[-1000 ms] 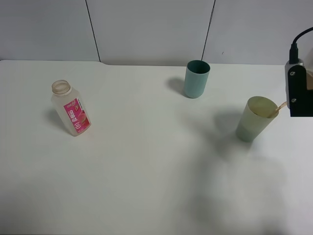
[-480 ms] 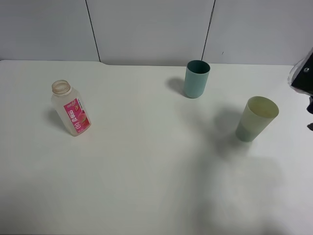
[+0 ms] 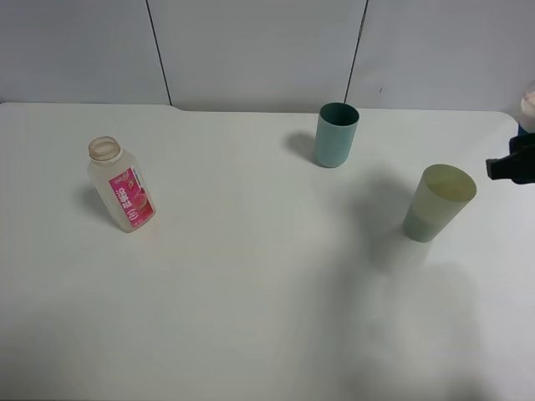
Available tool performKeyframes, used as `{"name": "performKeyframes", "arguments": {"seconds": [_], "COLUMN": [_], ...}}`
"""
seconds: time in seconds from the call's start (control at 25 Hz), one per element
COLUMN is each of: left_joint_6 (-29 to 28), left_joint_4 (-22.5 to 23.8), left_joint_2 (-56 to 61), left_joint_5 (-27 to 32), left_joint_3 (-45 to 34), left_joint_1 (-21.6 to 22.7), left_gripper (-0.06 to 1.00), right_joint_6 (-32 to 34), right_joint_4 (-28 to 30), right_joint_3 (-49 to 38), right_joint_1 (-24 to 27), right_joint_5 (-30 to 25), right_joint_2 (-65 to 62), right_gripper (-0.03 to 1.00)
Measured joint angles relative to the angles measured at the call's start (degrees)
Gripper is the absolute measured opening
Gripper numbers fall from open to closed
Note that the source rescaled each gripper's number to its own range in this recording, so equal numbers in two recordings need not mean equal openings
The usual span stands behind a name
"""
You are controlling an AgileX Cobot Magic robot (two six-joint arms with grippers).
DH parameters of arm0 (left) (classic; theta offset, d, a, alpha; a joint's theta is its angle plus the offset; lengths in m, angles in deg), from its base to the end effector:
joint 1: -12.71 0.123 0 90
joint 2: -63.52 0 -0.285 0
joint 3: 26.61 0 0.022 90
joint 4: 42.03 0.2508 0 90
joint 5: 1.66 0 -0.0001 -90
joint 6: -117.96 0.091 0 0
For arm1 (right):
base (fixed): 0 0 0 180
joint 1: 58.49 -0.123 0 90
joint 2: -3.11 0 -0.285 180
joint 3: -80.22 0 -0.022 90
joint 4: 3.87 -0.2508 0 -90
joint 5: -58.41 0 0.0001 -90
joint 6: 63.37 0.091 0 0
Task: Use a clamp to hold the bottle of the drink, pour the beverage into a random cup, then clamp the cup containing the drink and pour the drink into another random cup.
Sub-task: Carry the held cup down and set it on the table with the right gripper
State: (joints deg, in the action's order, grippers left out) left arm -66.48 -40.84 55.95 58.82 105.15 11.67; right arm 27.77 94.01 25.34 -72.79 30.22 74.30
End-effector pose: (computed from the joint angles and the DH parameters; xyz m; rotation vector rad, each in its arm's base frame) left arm -0.0059 0.0018 0.2793 -0.0612 2.0287 -0.0355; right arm 0.1966 0.0061 0.2205 -0.1158 2.0835 -0.4474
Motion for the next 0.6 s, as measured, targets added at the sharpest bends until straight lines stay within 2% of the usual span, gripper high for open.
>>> {"name": "performKeyframes", "arguments": {"seconds": [0.2, 0.4, 0.48, 0.6], "left_joint_6": [0.0, 0.0, 0.0, 0.0], "left_joint_4": [0.0, 0.0, 0.0, 0.0], "left_joint_2": [0.0, 0.0, 0.0, 0.0], "left_joint_5": [0.0, 0.0, 0.0, 0.0], "left_joint_3": [0.0, 0.0, 0.0, 0.0], "left_joint_1": [0.0, 0.0, 0.0, 0.0], "left_gripper": [1.00, 1.00, 1.00, 1.00], "right_joint_6": [3.7, 3.7, 1.6, -8.1], "right_joint_4": [-0.9, -1.1, -2.8, -9.0], "right_joint_3": [7.0, 12.3, 13.8, 15.4], "right_joint_1": [0.0, 0.0, 0.0, -0.4], "right_joint_5": [11.7, 19.7, 22.6, 27.8], "right_joint_2": [0.0, 0.0, 0.0, 0.0], "right_gripper": [0.00, 0.00, 0.00, 0.00]}}
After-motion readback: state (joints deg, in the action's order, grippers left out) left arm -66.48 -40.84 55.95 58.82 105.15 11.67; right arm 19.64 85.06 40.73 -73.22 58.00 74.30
